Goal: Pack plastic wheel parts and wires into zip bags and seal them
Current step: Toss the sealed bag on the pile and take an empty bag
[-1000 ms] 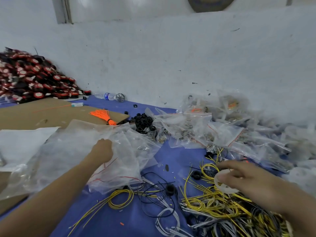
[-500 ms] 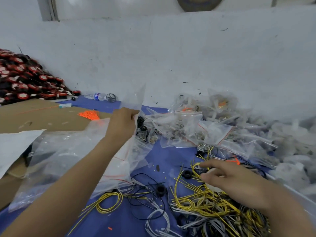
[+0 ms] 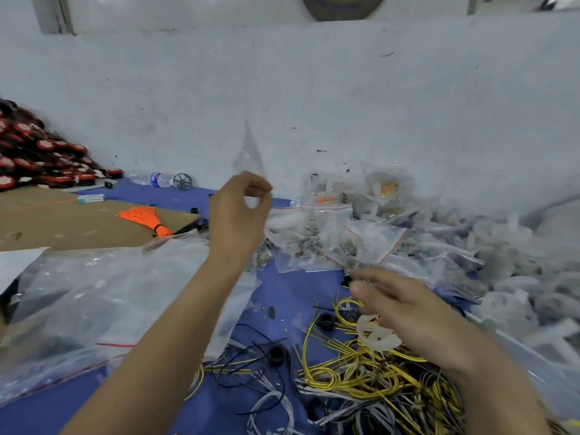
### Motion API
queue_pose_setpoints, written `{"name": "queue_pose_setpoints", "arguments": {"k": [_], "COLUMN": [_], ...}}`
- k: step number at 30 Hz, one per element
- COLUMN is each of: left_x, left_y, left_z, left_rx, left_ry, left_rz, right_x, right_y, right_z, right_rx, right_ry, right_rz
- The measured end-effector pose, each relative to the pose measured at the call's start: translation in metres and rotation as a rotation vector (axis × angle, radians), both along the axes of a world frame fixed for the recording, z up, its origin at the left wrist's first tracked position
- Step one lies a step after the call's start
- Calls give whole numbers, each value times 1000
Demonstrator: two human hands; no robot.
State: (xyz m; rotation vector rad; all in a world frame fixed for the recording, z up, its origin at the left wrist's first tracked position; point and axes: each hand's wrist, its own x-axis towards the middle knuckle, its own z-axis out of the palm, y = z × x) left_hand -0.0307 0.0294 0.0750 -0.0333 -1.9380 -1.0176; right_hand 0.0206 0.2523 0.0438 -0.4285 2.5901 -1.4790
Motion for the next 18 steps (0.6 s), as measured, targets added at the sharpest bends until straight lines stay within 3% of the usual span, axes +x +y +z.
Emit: {"name": "queue_pose_setpoints", "arguments": {"k": [2,5,7,9,11,15,18], "left_x": [17,48,59,59,53,34,25], "left_y": [42,101,119,117,105,81,73], "left_z": [-1,-14,-20,-20,-16,-20,-28], "left_rx": [80,268,275,288,322,222,274], "left_ry": [-36,-284,-437,-489,-486,-411,-537], "left_rz": [-222,-751,-991,-1097,-1100,-734,-651], "right_x": [2,0,-3,-5,-6,-5,-5], "right_y": [-7,-13,-4,10,25,45,50], "right_z": [2,4,3,2,4,8,5], "right_rx": [-334,-812,-991,-991,-945,-1066,-1121], "right_ry": [-36,-92,-88,-88,-100,-72,-21], "right_rz": [-42,-103,-259,-407,-464,-576,-595]}}
